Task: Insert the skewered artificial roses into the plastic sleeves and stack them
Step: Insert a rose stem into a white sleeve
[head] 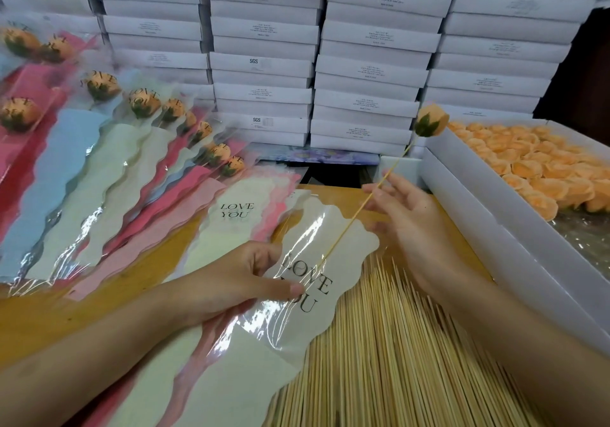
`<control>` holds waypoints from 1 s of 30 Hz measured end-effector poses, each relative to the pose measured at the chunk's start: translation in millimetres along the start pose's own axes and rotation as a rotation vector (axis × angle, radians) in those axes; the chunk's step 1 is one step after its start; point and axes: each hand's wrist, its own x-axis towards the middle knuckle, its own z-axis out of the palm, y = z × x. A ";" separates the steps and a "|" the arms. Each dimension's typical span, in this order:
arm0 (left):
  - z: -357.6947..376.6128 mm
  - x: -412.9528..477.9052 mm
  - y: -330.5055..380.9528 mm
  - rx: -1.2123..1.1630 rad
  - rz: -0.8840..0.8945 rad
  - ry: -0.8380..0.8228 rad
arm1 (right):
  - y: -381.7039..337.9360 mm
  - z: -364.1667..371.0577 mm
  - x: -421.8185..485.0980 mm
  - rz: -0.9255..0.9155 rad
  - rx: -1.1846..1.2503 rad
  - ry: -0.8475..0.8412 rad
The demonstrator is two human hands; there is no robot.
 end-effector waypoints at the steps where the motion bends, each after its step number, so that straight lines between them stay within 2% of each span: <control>1: -1.6 -0.1 -0.4 -0.005 0.011 -0.028 | -1.2 -1.1 1.5 0.000 0.010 0.030; 8: -2.8 1.4 1.9 -0.022 0.092 -0.153 | -1.6 -8.1 8.6 -0.018 -0.014 0.111; 12: -4.2 0.2 1.1 -0.044 0.089 -0.135 | 0.0 -5.8 5.4 -0.018 -0.027 0.070; 20: 2.4 -0.9 14.5 -0.005 0.155 -0.245 | -1.3 -0.6 -3.4 0.003 -0.115 -0.025; 30: 2.2 -3.5 14.6 0.036 0.180 -0.216 | -4.6 5.4 -12.5 -0.059 -0.274 -0.112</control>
